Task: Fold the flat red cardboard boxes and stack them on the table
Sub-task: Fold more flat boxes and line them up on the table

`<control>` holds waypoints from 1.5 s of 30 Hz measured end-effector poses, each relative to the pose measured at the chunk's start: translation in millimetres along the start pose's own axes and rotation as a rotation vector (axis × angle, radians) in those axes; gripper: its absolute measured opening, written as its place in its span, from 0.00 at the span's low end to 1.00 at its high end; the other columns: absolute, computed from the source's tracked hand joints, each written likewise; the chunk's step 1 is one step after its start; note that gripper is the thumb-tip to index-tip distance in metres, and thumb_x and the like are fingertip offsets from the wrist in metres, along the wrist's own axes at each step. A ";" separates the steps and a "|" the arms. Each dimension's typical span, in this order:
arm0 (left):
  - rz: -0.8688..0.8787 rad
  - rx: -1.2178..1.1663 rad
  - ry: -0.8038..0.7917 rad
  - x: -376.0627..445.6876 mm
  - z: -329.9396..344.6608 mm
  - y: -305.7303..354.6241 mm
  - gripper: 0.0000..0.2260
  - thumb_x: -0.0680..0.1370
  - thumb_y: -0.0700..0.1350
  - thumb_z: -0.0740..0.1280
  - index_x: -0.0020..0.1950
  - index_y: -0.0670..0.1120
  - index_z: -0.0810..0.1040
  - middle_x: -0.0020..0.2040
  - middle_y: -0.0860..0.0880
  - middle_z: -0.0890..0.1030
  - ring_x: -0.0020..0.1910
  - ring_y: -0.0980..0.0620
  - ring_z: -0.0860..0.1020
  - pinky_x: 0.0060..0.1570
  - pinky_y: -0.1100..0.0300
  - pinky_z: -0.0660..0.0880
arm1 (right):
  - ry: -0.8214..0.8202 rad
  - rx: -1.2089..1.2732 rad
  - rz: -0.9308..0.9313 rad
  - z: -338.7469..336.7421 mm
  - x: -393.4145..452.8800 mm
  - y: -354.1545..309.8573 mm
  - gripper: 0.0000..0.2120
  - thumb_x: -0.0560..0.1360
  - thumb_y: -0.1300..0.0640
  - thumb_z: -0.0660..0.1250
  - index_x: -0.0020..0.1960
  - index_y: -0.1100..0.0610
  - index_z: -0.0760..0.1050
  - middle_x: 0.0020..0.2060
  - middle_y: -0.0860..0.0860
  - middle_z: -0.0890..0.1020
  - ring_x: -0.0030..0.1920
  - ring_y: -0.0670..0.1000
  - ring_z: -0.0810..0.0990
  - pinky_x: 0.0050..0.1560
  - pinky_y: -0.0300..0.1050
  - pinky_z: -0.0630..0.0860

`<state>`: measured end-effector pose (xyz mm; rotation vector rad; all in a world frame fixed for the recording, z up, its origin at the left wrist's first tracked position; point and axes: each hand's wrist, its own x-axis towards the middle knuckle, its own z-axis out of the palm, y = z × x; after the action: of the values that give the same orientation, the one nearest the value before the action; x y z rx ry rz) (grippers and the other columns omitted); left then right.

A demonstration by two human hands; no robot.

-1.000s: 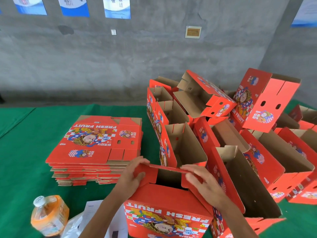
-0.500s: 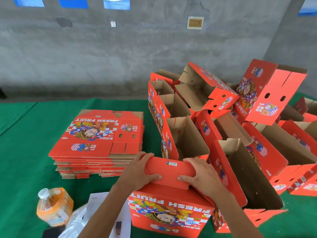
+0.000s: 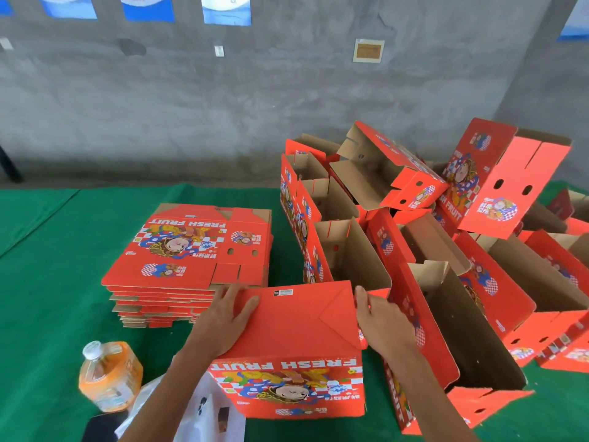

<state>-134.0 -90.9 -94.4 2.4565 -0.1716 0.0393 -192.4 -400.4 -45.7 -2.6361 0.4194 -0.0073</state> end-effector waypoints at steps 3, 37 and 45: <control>-0.059 -0.078 0.079 -17.3 -15.6 -29.7 0.18 0.81 0.67 0.58 0.67 0.61 0.70 0.67 0.55 0.73 0.62 0.49 0.78 0.63 0.46 0.75 | -0.236 -0.098 0.025 1.0 -0.8 -35.5 0.35 0.85 0.35 0.39 0.61 0.56 0.78 0.47 0.55 0.86 0.46 0.54 0.87 0.59 0.52 0.79; 0.099 -0.854 0.488 -14.9 -117.5 0.5 0.19 0.82 0.58 0.66 0.72 0.55 0.77 0.70 0.57 0.78 0.71 0.57 0.76 0.65 0.63 0.75 | 0.061 0.214 -0.808 -78.8 -35.7 -221.4 0.16 0.77 0.33 0.66 0.62 0.33 0.69 0.62 0.47 0.64 0.52 0.45 0.77 0.63 0.46 0.74; 0.232 -0.849 0.122 69.4 -101.9 63.2 0.25 0.81 0.73 0.52 0.78 0.76 0.52 0.80 0.64 0.64 0.80 0.54 0.64 0.72 0.31 0.66 | 0.281 0.031 -0.718 -24.2 22.7 -189.8 0.20 0.80 0.41 0.68 0.70 0.37 0.69 0.72 0.51 0.55 0.71 0.55 0.71 0.68 0.53 0.76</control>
<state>-72.1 -83.4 29.3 1.5757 -0.3383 0.1780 -117.2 -257.8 59.7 -2.6123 -0.4527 -0.6077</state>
